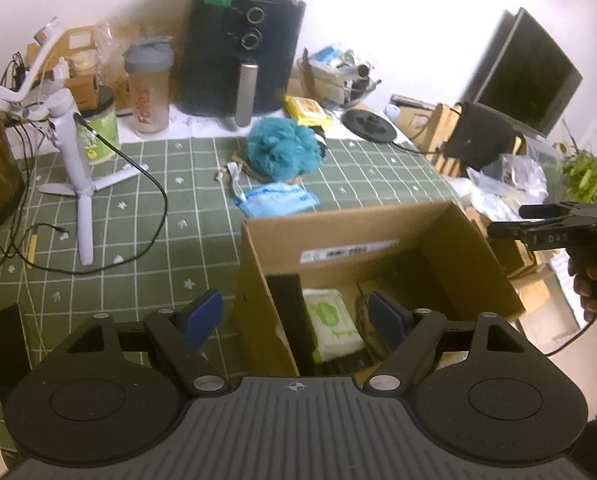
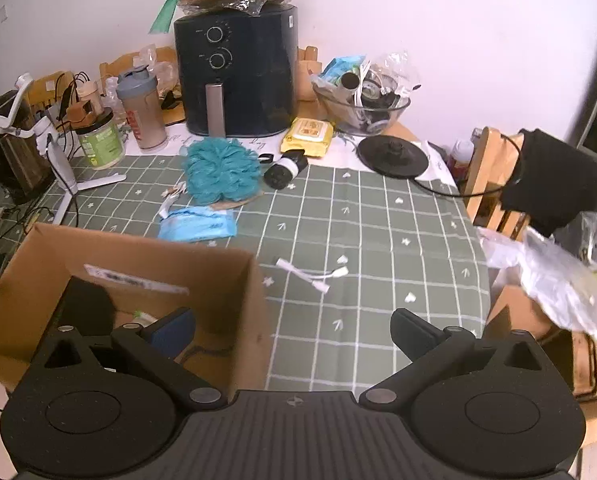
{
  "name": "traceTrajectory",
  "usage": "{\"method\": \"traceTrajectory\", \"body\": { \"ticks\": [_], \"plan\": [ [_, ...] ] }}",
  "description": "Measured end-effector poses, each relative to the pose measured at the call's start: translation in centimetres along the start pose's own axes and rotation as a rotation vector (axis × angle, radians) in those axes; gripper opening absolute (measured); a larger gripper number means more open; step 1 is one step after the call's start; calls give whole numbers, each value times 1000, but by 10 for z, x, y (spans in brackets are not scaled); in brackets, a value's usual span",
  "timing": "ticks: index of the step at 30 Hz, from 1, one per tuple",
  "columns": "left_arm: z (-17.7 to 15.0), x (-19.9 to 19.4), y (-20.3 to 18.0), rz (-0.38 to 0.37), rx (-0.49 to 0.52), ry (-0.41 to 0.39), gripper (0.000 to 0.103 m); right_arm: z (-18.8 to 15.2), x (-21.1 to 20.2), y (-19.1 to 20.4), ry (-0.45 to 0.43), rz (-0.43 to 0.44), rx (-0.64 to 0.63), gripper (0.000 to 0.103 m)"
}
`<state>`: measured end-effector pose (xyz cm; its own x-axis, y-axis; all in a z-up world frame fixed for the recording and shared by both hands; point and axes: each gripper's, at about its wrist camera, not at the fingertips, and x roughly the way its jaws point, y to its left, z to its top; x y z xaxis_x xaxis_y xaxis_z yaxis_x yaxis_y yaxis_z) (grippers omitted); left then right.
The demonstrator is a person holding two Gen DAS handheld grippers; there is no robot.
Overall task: Organize soft objects
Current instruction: 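Withdraw both grippers from the box back over the table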
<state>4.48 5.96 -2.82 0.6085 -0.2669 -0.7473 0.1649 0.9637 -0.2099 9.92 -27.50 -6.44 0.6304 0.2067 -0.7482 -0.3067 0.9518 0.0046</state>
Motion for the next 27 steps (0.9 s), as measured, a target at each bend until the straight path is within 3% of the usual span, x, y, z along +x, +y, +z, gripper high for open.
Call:
{"method": "traceTrajectory", "body": {
  "ticks": [27],
  "plan": [
    [35,14,7,76,-45,-33,80,54,116,-58,70,177,-111,103]
  ]
}}
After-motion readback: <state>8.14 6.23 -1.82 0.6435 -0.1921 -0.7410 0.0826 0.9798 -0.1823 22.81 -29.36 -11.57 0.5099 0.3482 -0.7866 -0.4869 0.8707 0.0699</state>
